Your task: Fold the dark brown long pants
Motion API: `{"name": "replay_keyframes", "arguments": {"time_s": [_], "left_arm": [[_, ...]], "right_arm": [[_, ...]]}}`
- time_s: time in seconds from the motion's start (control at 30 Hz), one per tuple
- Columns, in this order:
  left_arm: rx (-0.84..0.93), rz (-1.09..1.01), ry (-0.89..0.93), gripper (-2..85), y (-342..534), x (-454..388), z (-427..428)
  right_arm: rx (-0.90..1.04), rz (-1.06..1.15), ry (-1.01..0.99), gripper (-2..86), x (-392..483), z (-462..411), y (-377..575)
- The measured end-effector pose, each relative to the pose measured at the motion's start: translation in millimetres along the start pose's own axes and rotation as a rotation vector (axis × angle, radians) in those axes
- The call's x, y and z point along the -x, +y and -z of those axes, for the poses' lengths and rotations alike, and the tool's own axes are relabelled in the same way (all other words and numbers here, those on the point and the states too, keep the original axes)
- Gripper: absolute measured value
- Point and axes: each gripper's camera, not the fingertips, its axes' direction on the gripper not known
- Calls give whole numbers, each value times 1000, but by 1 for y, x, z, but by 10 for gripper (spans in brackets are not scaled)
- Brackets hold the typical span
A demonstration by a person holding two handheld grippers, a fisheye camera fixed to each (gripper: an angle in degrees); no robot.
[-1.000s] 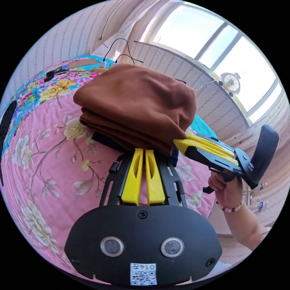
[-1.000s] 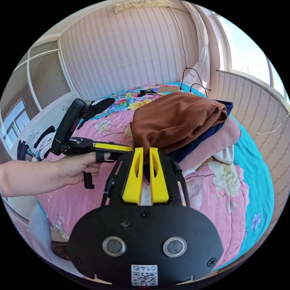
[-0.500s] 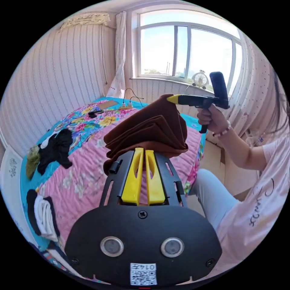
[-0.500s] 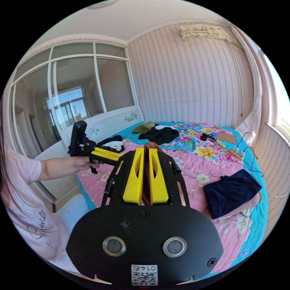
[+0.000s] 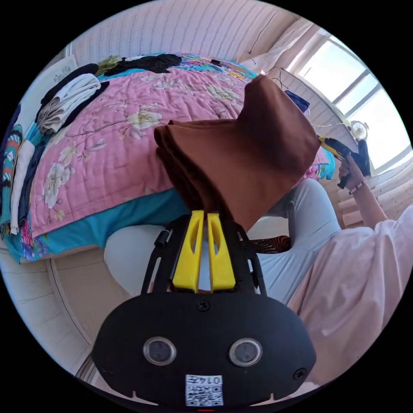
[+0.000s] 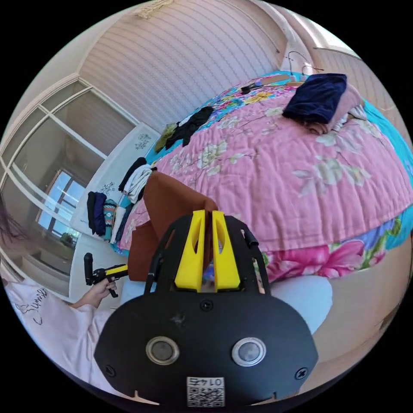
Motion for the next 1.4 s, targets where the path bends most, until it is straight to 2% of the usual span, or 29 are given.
{"name": "replay_keyframes", "arguments": {"time_s": [0.17,0.23,0.33,0.47,0.6,0.7,0.8,0.87,0.97,1.03,1.1,1.17,1.23,1.4], "left_arm": [[36,76,100,-5,18,30,8],[12,87,97,-6,24,37,19],[-57,89,63,-2,34,48,45],[-142,118,20,39,39,67,72],[-221,155,33,61,34,79,95],[-284,189,35,62,36,89,115],[-311,229,2,62,40,101,126],[-322,255,-17,66,39,109,129],[-321,232,-6,82,29,110,132],[-323,191,-17,88,21,106,131],[-311,150,-34,96,13,103,127],[-219,131,-41,118,1,103,113],[-160,128,-23,124,-5,105,103],[-152,162,-22,110,-4,112,109]], "right_arm": [[45,-181,147,21,-9,10,11],[14,-115,293,20,28,6,10],[-58,46,374,19,91,-7,-4],[89,351,165,44,184,-71,-25],[370,580,-63,141,301,-178,-25],[472,695,-80,166,370,-240,-18],[505,721,-32,170,409,-290,-7],[554,728,97,159,417,-321,5],[479,792,114,123,427,-321,14],[539,729,-2,57,421,-313,3],[558,646,-49,28,406,-306,-6],[539,644,73,13,395,-295,-9],[502,626,109,5,371,-269,-14],[400,419,164,1,298,-201,-36]]}}
